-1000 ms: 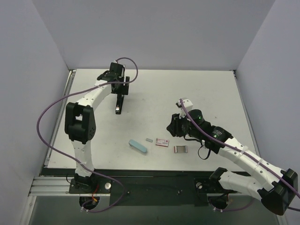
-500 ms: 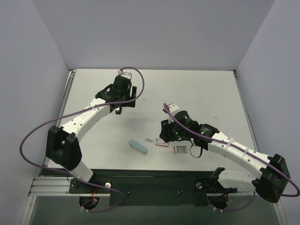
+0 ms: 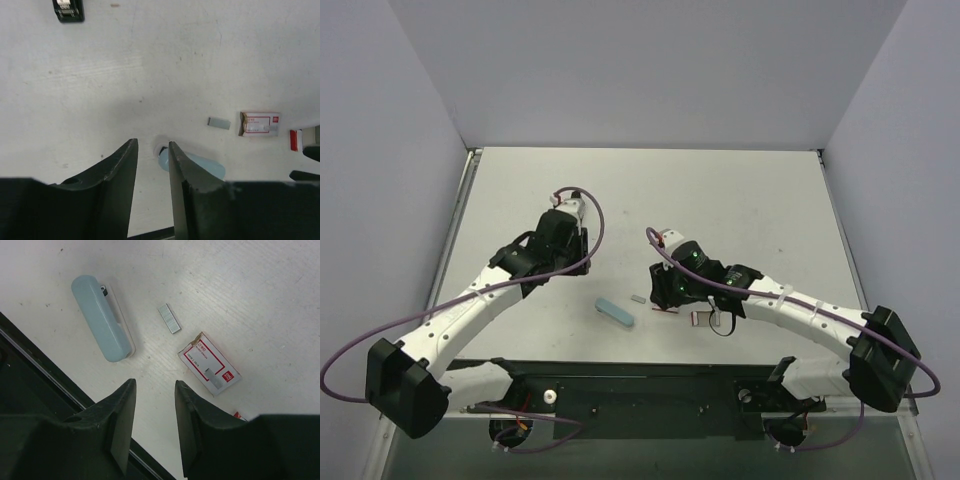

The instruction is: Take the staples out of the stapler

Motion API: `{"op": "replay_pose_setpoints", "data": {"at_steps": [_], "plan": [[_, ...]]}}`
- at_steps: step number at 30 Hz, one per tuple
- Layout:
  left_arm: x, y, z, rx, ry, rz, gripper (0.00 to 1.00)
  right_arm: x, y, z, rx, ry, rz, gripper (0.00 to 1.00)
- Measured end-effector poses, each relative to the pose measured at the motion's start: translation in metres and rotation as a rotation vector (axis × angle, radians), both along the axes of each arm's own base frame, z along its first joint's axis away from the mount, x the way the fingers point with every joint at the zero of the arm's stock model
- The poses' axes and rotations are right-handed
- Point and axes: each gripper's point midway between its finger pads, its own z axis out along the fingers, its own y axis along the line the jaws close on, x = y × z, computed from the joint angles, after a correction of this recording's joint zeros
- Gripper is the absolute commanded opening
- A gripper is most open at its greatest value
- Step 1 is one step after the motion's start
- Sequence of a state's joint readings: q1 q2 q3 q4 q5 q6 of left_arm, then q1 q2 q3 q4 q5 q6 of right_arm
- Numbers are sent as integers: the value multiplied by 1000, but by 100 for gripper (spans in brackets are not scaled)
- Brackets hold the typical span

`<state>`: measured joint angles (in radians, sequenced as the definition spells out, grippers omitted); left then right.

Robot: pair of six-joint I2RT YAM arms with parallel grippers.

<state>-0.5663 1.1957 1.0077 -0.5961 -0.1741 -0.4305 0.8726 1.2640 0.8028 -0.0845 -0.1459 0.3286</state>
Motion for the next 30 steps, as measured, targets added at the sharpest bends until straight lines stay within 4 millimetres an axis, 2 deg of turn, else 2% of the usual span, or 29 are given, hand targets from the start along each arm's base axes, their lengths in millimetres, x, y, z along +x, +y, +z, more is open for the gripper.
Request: {"op": "replay_pose_setpoints", "data": {"at_steps": [1,6,7,8,13,19,24,30], "plan": [[-8,-2,-7,-14,25,-9,26,1,1,-1,2,3,-3,30],[-47,-10,-48,-48,165,-46,10,5,7,-16,-7,32,-21,8],[-55,-12,-54,-52,192,-52,0,6,8,-18,-6,36,-27,5],[-62,-13,-60,-54,215,-59,0,6,8,-20,-4,41,-32,0],[-90,-25,-69,-66,281,-107,0,10,14,-27,8,54,-54,0],[-112,-31,-80,-82,324,-128,0,13,22,-47,3,100,-81,0],[-119,-27,-90,-72,353,-111,0,16,32,-55,34,127,-101,0],[-118,-34,-98,-88,375,-117,0,14,46,-73,47,186,-101,0]]}}
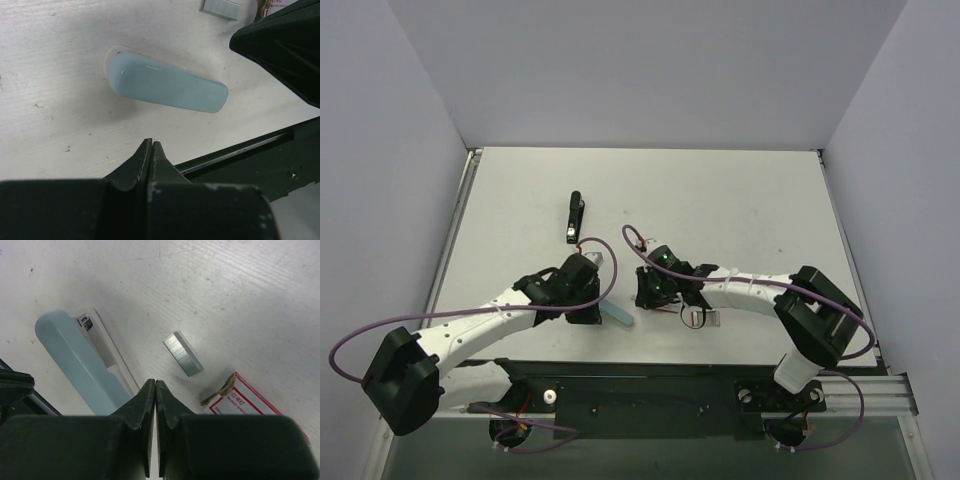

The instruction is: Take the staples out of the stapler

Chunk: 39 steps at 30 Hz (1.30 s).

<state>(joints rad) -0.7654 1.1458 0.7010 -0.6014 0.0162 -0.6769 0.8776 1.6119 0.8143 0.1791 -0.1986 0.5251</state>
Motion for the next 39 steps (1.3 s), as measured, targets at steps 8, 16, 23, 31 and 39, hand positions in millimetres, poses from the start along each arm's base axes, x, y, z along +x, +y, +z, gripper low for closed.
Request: {"op": "replay_pose_setpoints", "data": {"at_steps": [8,16,23,31,39], "plan": [[4,-10,-17,3,32,-10,0,-9,15,-6,14,37,28,0],[6,-6,-45,63,69,0,0,-6,23,-7,19,47,38,0],[20,-3,-48,97,15,31,0,-6,24,-8,19,50,39,0],[47,-2,-43,106,-34,61,0,4,40,-2,41,48,36,0],[88,-6,-31,52,-101,111,0,12,56,-13,49,97,7,0]]}}
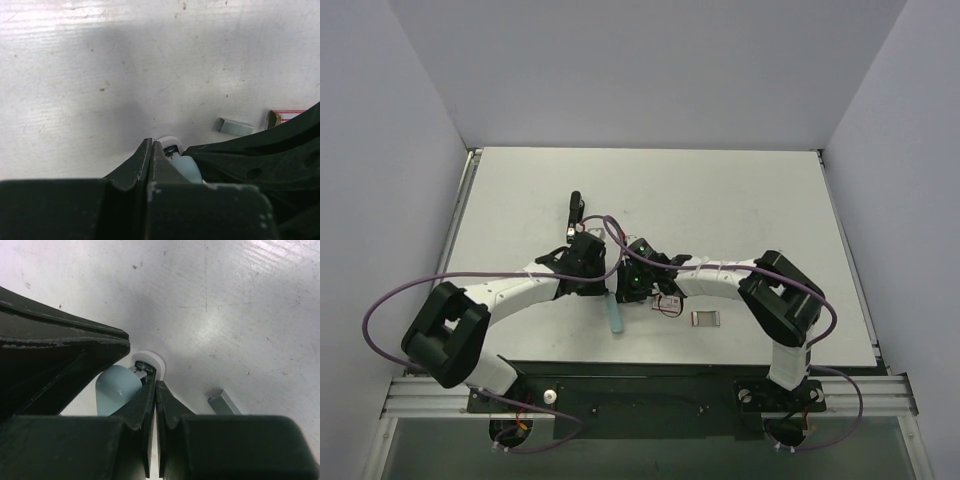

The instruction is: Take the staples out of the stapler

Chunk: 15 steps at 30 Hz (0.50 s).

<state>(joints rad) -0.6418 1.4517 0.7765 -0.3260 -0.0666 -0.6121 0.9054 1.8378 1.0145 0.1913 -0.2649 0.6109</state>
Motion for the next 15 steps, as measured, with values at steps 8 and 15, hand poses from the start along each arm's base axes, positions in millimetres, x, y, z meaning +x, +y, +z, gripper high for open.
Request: {"op": "replay_pose_setpoints", "data": {"at_steps": [8,15], "plan": [[6,-14,-1,-50,-1,-19,0,2,1,-1,12,31,-34,0],[7,5,17,3,-58,14,0,4,-2,-1,6,19,-56,0]]}}
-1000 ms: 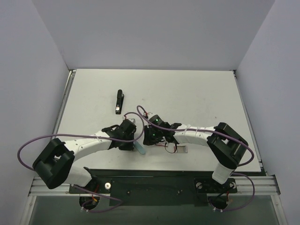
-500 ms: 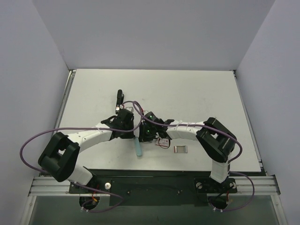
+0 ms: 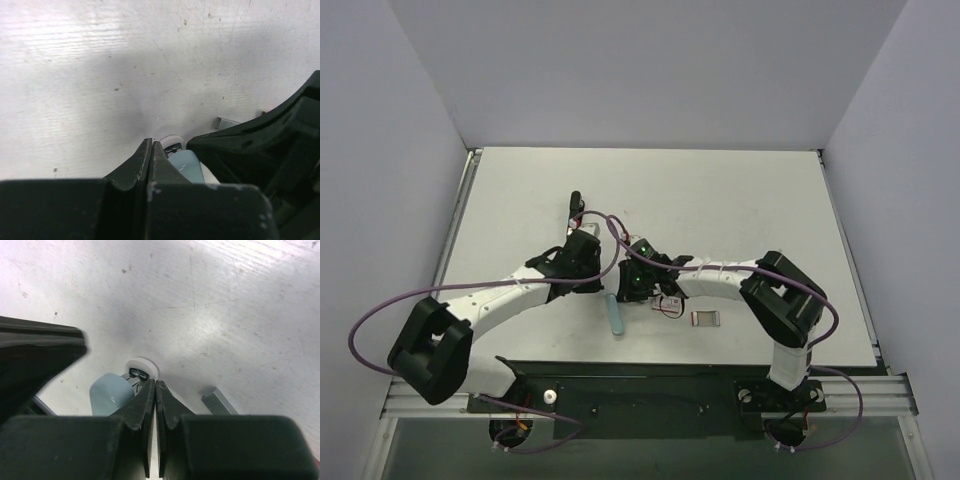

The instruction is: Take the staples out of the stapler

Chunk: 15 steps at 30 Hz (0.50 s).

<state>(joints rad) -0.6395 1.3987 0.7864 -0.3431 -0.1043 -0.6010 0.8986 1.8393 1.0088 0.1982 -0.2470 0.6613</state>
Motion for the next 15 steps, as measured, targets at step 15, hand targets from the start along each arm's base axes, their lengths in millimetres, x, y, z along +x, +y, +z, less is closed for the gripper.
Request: {"op": "replay_pose_setpoints", "data": {"at_steps": [15], "plan": [[-41,19,-1,33,62,4,0,0,-14,-4,-34,-23,-30,0]]}}
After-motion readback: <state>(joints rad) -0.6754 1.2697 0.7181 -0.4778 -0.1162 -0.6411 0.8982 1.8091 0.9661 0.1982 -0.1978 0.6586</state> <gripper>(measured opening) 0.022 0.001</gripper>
